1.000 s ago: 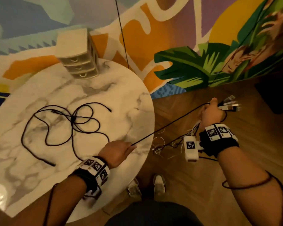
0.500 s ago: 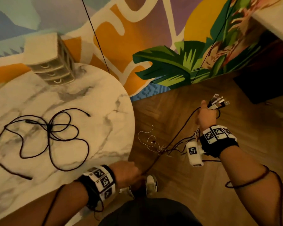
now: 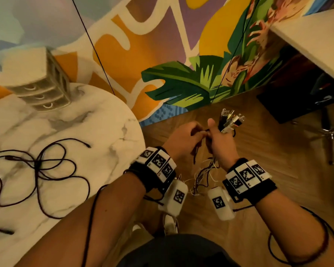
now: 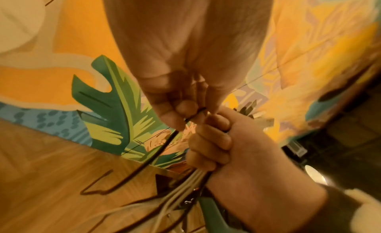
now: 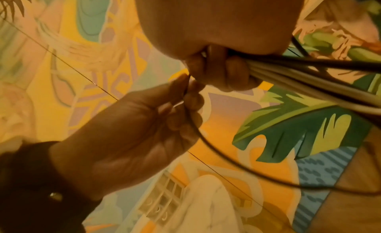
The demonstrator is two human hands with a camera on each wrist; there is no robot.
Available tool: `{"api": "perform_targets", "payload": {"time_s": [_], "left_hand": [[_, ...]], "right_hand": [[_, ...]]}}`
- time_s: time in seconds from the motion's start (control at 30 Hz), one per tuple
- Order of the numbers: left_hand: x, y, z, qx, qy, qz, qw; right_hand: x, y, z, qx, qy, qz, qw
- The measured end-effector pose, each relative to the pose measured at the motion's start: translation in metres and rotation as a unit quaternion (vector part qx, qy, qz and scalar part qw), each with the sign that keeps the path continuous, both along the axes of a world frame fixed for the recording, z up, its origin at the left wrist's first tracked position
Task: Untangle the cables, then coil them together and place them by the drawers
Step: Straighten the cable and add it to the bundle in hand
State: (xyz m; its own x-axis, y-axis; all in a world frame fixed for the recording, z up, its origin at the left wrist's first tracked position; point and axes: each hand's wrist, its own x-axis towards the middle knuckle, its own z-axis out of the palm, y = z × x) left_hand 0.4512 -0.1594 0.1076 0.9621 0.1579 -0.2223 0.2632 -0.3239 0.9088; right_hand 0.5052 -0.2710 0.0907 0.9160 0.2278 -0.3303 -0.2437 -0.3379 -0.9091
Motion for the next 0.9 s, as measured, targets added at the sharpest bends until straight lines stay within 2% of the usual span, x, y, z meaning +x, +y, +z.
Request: {"api": "perform_targets", "payload": {"time_s": [0.1, 0.17, 0.2, 0.23, 0.27, 0.3, 0.33, 0.37, 0.4, 0.47, 0.53, 0.57, 0.63, 0.73, 0.8, 0.9], "left_hand": [[-0.007, 0.000, -0.021, 0.034, 0.000, 0.016, 0.999], [-0.022, 0.002, -0.056, 0.020, 0.053, 0.011, 0.998], [-0.030, 0.006, -0.081, 0.048, 0.100, -0.014, 0.994], [-0.042, 0.011, -0.103, 0.110, 0.179, -0.062, 0.976], [-0.052, 0.015, -0.123, 0.174, 0.250, -0.109, 0.946], [-0.061, 0.020, -0.139, 0.218, 0.299, -0.135, 0.919], [-0.066, 0.023, -0.146, 0.234, 0.324, -0.135, 0.906], [-0.066, 0.023, -0.141, 0.232, 0.321, -0.118, 0.910], [-0.064, 0.023, -0.132, 0.217, 0.291, -0.089, 0.928], [-0.051, 0.016, -0.094, 0.154, 0.145, -0.040, 0.976], [-0.037, 0.004, -0.047, 0.071, 0.000, -0.050, 0.996], [-0.029, -0.003, -0.027, 0.029, -0.025, -0.066, 0.997], [-0.017, -0.011, 0.002, -0.049, -0.022, -0.072, 0.996], [-0.009, -0.013, 0.027, -0.180, -0.028, -0.024, 0.983], [-0.007, -0.013, 0.034, -0.229, -0.042, -0.006, 0.972], [-0.003, -0.004, 0.048, -0.228, -0.064, 0.065, 0.969]], "right_hand": [[0.003, -0.006, 0.004, 0.033, 0.015, -0.001, 0.999], [0.004, -0.011, 0.008, 0.069, 0.021, -0.015, 0.997], [0.005, -0.013, 0.011, 0.082, 0.024, -0.028, 0.996], [0.006, -0.015, 0.013, 0.095, 0.034, -0.045, 0.994], [0.006, -0.017, 0.015, 0.109, 0.046, -0.058, 0.991], [0.007, -0.018, 0.017, 0.123, 0.056, -0.066, 0.989], [0.006, -0.019, 0.018, 0.132, 0.061, -0.066, 0.987], [0.006, -0.019, 0.019, 0.133, 0.059, -0.059, 0.988], [0.004, -0.018, 0.020, 0.129, 0.051, -0.045, 0.989], [-0.001, -0.012, 0.020, 0.108, 0.026, -0.007, 0.994], [-0.005, -0.001, 0.024, 0.111, -0.008, 0.031, 0.993], [-0.007, 0.004, 0.027, 0.117, -0.034, 0.054, 0.991], [-0.007, 0.012, 0.038, 0.105, -0.096, 0.094, 0.985], [-0.002, 0.016, 0.056, 0.117, -0.150, 0.140, 0.972], [0.001, 0.013, 0.064, 0.169, -0.110, 0.181, 0.963], [-0.006, 0.005, 0.052, 0.219, -0.012, 0.287, 0.932]]}}
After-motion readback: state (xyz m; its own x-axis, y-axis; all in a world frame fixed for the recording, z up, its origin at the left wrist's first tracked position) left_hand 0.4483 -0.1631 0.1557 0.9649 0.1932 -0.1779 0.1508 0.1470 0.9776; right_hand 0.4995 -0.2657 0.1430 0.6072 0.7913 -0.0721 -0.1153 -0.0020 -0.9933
